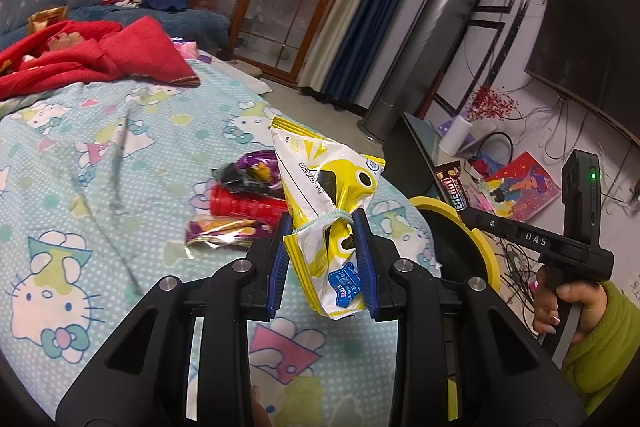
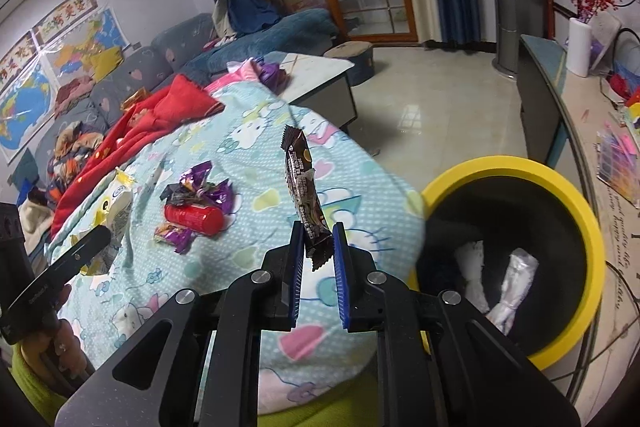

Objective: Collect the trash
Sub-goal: 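Carry the chip bag and candy bar over the yellow bin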

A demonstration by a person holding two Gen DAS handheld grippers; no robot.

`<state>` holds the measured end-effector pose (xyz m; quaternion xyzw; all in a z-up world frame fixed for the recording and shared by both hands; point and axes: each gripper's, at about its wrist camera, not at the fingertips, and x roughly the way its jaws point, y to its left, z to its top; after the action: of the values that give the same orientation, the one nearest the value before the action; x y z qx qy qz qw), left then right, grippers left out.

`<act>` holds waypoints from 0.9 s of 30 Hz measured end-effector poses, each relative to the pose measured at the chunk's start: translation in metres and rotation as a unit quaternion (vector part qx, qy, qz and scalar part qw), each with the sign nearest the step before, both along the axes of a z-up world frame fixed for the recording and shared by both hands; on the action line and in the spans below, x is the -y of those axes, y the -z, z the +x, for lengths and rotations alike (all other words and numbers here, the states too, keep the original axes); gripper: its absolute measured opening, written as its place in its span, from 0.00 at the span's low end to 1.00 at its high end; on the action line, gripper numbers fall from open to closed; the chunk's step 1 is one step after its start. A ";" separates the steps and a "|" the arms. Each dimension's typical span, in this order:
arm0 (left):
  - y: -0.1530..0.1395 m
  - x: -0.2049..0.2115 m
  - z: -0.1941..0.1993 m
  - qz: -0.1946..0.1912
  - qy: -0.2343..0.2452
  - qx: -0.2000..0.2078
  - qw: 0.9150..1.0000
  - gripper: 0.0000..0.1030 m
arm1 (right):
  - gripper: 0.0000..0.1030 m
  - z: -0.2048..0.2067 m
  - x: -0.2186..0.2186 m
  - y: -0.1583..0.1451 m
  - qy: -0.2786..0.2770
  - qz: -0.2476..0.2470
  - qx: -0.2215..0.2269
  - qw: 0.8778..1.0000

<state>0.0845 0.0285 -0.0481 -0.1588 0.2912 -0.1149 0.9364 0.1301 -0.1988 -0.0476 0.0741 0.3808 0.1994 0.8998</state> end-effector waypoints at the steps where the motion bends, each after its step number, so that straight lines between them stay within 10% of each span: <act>1: 0.000 0.003 0.000 0.001 0.003 0.001 1.000 0.23 | 0.14 -0.001 0.003 -0.001 0.002 0.000 0.001 1.000; 27: -0.003 0.096 0.029 0.023 0.111 -0.003 0.994 0.23 | 0.14 -0.009 0.085 -0.001 0.098 0.044 0.008 0.994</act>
<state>0.1133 -0.0679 -0.0447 -0.1045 0.3122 -0.2107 0.9204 0.1215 -0.2841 -0.0470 0.1494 0.3551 0.1272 0.9140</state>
